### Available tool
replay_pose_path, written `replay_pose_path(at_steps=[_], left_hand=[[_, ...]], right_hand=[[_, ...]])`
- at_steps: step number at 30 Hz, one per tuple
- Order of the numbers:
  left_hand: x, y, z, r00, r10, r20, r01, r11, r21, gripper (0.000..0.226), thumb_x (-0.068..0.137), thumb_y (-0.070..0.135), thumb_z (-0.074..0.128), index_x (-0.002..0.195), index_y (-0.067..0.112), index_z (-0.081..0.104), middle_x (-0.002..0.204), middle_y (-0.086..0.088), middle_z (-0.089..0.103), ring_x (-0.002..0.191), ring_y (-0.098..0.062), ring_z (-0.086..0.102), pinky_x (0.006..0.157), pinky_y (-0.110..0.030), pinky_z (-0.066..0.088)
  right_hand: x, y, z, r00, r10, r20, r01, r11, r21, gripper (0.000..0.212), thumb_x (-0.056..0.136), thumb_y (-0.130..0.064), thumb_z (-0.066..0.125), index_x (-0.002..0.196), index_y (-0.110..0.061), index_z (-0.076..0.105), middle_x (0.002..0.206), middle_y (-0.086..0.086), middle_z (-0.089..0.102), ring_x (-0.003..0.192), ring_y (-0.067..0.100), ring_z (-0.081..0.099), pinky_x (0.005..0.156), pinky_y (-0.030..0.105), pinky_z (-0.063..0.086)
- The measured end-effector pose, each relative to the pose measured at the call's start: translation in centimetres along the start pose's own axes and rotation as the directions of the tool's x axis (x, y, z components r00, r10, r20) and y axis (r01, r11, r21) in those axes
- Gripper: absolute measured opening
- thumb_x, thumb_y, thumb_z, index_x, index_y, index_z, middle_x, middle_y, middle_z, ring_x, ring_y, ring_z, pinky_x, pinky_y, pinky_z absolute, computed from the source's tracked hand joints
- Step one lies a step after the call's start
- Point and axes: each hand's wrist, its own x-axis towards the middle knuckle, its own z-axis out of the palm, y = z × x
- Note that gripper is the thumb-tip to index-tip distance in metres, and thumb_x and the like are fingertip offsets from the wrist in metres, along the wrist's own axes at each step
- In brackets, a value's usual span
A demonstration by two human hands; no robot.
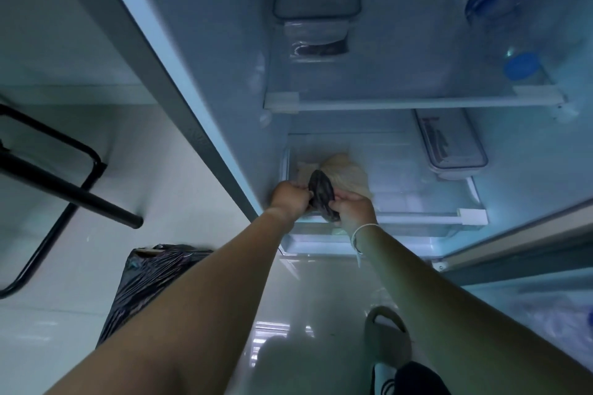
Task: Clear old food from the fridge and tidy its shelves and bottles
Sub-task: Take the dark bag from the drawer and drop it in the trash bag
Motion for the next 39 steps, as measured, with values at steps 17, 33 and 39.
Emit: replay_pose_path(at_steps=[17,33,39], left_hand=[[-15.1,-3.3,-8.4,0.998,0.026,-0.053,-0.026,1.000,0.007,0.036,0.084,-0.011,0.046,0.059,0.010,0.061,0.047,-0.006,0.058,0.047,-0.019,0.054,0.044,-0.020,0.051],[-20.6,-9.4,-24.0,0.924,-0.023,-0.381,0.016,1.000,-0.022,0.024,0.082,-0.010,0.050,0.068,0.006,0.061,0.068,-0.008,0.056,0.055,-0.015,0.049,0.048,-0.020,0.044],[-20.7,-8.4,-24.3,0.909,-0.021,-0.416,-0.003,0.998,-0.058,0.028,0.083,-0.002,0.053,0.108,-0.006,0.064,0.066,-0.006,0.054,0.051,-0.017,0.047,0.053,-0.025,0.043]], right_hand=[[-16.0,2.5,3.0,0.990,0.034,0.137,-0.022,0.995,-0.094,0.044,0.086,0.014,0.046,0.126,0.001,0.057,0.124,0.020,0.063,0.063,0.018,0.056,0.031,0.011,0.041],[-22.0,6.8,17.4,0.906,0.053,0.420,0.148,0.890,-0.430,0.027,0.083,0.000,0.055,0.101,-0.011,0.072,0.071,-0.002,0.058,0.053,0.008,0.050,0.054,0.018,0.042],[-22.0,7.0,16.8,0.917,0.017,0.399,0.187,0.865,-0.466,0.036,0.084,0.000,0.054,0.063,-0.028,0.059,0.063,-0.007,0.053,0.055,0.009,0.046,0.056,0.018,0.039]])
